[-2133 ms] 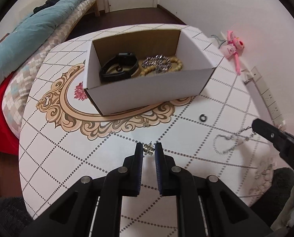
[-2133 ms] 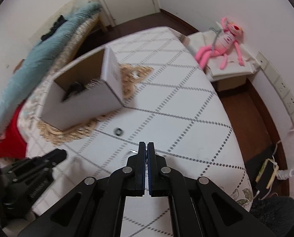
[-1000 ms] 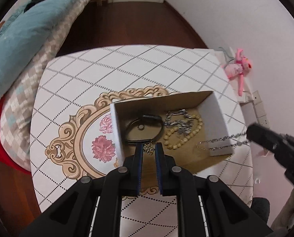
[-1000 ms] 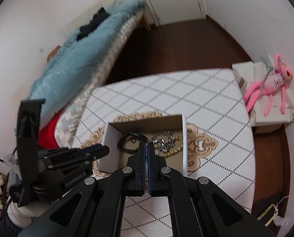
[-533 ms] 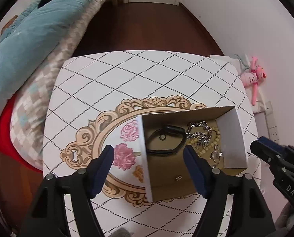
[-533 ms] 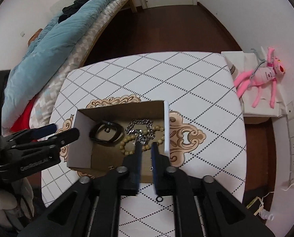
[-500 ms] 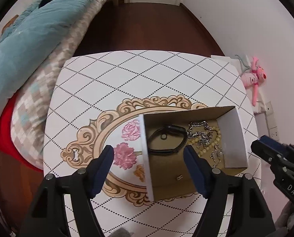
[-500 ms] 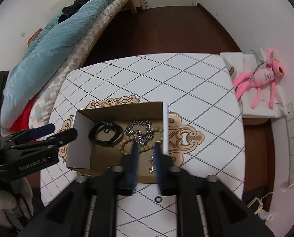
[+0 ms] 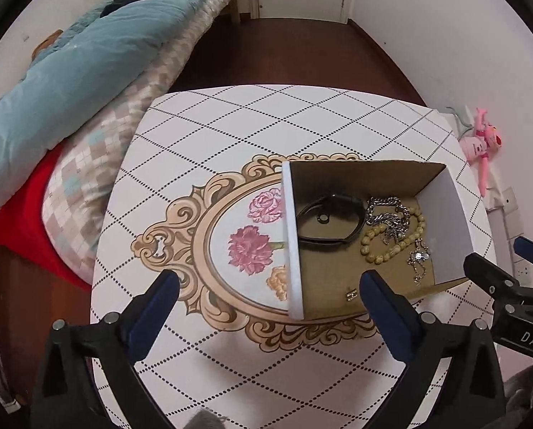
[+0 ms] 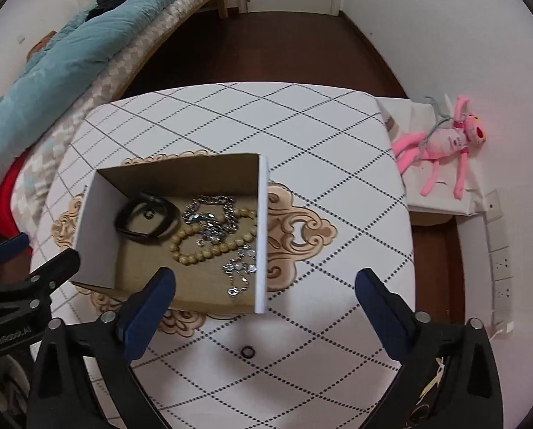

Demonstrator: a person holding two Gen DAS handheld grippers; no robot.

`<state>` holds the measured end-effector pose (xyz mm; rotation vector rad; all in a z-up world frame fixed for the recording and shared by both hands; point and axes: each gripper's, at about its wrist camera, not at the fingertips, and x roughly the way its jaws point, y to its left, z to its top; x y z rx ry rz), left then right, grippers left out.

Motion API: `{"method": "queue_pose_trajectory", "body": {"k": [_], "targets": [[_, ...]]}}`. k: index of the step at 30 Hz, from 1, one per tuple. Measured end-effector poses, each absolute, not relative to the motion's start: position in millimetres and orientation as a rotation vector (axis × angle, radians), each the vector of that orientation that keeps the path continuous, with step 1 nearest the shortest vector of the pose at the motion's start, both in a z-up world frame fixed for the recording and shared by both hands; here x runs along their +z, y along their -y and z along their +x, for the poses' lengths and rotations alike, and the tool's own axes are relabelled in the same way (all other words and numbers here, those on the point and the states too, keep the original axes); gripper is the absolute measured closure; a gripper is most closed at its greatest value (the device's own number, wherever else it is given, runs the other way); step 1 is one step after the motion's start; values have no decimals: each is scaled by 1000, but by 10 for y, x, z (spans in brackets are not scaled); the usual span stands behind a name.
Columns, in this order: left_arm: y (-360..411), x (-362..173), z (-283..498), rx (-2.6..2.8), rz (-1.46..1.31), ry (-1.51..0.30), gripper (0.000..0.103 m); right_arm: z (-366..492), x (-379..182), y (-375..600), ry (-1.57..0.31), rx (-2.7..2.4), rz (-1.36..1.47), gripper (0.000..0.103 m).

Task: Organize jewelry
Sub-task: 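Move both tools over the box and open them to drop the items, then lift both open tools away from the box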

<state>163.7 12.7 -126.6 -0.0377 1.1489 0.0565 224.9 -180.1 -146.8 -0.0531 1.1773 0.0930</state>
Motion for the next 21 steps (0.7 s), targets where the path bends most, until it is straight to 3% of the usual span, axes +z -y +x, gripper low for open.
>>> {"method": "queue_pose_trajectory", "body": {"k": [21], "targets": [[105,-518,909,80,-9,-944,0,1455,-714,1913,-932,28,-46,0]]}}
